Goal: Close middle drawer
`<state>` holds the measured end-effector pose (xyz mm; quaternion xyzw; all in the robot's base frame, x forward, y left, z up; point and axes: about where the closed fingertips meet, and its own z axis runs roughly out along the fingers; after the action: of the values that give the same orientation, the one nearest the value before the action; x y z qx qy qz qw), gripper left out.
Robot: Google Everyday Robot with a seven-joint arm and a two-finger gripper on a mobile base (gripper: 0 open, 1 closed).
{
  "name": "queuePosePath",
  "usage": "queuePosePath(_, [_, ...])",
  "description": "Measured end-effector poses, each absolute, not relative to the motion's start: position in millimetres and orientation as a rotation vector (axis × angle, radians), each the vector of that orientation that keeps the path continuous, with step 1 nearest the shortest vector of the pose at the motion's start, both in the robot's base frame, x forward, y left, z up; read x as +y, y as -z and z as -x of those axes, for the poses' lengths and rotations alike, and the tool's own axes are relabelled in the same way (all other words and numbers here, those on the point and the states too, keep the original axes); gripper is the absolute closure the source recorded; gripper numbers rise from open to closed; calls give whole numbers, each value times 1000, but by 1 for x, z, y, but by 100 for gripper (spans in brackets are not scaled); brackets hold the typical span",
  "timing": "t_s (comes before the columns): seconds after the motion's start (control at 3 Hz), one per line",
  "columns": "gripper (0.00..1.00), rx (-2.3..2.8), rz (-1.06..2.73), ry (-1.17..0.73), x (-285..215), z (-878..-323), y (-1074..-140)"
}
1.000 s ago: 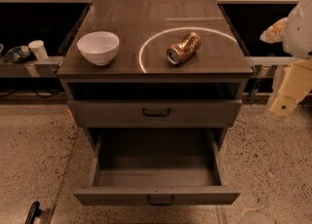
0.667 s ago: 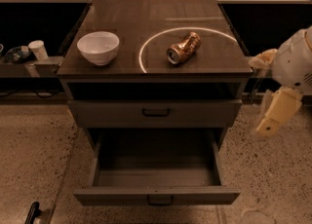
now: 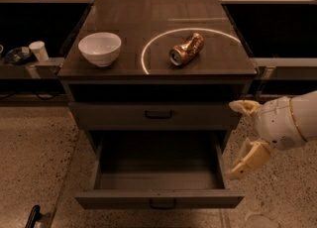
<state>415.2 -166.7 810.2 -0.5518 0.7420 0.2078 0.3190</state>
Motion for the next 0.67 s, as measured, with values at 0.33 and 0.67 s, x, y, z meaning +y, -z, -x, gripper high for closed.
queuePosePath(0.33, [0,1911,1449,-561,-162,-413,-810])
queuePosePath(0.67, [0,1851,1450,-610,-155,-419,-799])
